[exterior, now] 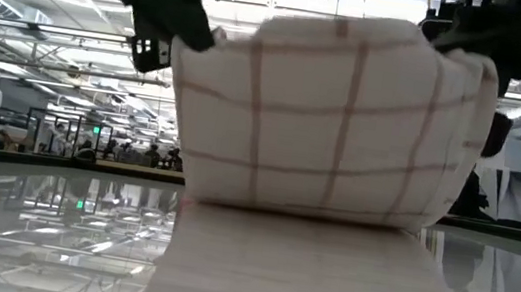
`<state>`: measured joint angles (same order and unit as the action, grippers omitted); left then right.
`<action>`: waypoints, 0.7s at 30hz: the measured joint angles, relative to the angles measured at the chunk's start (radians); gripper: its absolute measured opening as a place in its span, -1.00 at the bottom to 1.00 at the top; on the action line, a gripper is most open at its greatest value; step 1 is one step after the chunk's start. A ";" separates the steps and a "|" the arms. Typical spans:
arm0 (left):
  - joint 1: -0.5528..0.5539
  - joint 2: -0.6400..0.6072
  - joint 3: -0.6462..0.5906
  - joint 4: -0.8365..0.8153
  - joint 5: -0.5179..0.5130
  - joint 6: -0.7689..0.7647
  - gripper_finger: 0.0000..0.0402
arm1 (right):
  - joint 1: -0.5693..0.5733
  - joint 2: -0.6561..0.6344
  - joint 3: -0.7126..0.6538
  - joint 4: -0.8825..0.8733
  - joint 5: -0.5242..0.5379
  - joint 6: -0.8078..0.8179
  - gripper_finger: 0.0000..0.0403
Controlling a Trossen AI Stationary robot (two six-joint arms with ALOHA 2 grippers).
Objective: Roll towel
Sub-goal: Roll the white checkered towel
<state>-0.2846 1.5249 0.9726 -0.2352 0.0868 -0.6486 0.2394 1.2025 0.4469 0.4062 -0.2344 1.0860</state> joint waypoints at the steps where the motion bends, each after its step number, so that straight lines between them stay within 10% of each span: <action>1: 0.013 -0.018 0.000 -0.008 0.011 -0.024 -0.95 | 0.000 -0.010 0.000 0.002 0.001 0.029 -0.98; 21: 0.246 -0.052 -0.071 0.016 0.205 0.104 -0.93 | 0.003 -0.068 -0.048 -0.119 0.113 0.502 -0.98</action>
<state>-0.0385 1.4724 0.9020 -0.2193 0.2920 -0.5446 0.2429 1.1349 0.3991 0.2876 -0.1213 1.5876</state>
